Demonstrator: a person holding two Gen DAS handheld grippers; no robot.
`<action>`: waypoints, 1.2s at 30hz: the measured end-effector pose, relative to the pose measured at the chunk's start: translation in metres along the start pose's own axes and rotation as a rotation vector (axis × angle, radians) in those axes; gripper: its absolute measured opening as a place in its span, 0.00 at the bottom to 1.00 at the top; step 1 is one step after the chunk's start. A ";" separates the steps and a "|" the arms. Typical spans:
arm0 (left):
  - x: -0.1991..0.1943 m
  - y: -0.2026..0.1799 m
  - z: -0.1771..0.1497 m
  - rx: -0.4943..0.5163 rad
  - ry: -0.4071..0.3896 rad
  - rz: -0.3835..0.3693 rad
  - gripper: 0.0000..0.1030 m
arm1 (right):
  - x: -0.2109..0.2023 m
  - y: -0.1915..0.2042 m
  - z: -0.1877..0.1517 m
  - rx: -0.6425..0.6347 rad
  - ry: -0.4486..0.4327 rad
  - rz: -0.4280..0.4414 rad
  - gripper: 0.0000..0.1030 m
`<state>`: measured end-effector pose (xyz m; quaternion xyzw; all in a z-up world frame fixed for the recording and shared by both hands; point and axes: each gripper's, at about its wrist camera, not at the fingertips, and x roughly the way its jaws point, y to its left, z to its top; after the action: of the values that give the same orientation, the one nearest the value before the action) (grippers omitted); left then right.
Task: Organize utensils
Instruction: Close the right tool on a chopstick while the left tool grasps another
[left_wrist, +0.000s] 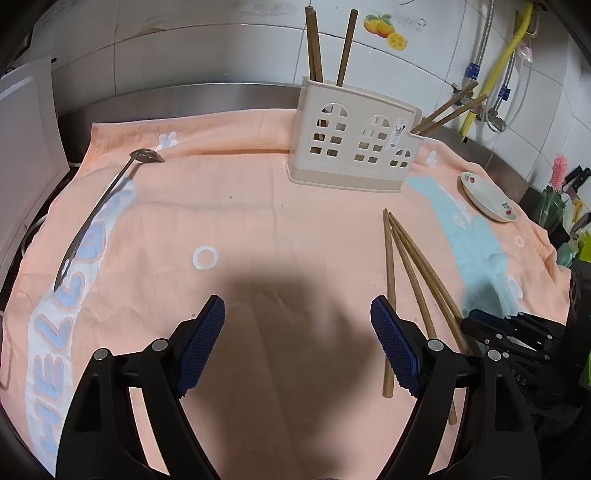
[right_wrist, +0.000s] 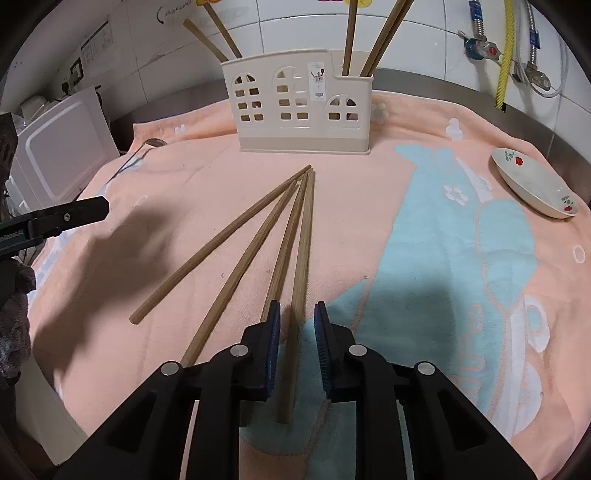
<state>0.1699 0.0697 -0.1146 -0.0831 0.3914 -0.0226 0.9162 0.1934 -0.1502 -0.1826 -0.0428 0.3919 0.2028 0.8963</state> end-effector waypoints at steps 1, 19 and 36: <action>0.001 0.000 -0.001 0.001 0.003 0.001 0.78 | 0.001 0.001 0.000 -0.003 0.003 -0.001 0.15; 0.006 -0.016 -0.009 0.040 0.023 -0.019 0.77 | 0.007 0.010 -0.004 -0.058 0.002 -0.063 0.08; 0.020 -0.056 -0.021 0.121 0.063 -0.090 0.59 | -0.021 -0.007 0.001 -0.006 -0.073 -0.060 0.07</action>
<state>0.1698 0.0095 -0.1333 -0.0444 0.4139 -0.0900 0.9048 0.1837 -0.1634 -0.1676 -0.0498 0.3567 0.1786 0.9156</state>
